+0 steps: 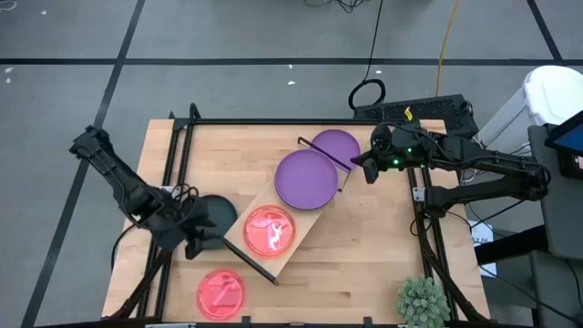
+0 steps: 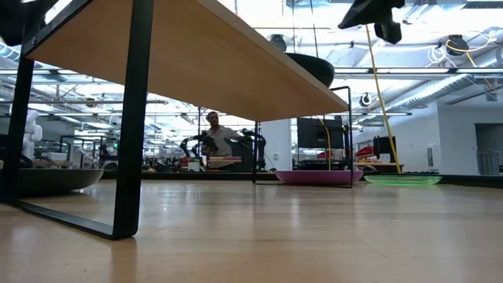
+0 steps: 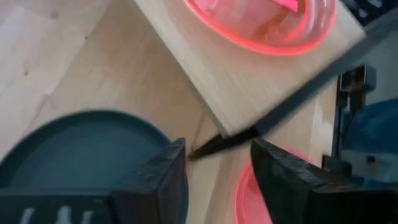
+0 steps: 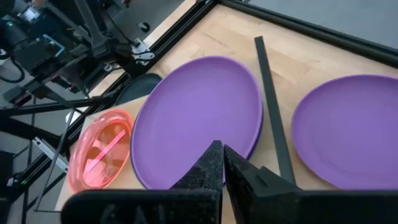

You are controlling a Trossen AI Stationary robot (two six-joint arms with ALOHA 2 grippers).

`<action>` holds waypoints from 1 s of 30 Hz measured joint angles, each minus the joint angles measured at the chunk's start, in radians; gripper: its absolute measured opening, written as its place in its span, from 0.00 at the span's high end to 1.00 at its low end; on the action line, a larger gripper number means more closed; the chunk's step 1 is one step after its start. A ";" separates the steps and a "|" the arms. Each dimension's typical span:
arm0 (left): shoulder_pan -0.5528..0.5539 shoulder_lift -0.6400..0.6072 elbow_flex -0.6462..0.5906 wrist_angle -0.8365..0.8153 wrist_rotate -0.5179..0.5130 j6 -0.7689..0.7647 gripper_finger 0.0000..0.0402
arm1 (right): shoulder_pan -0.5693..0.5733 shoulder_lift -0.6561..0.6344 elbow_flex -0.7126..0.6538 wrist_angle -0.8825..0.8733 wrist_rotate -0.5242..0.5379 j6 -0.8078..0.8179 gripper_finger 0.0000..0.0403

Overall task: Place and stack plates onto a shelf
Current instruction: Stack the black plate on top of the purple plate on the shelf

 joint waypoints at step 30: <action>-0.175 0.333 -0.116 0.031 0.025 0.008 0.42 | 0.063 0.000 0.000 0.105 0.053 0.037 1.00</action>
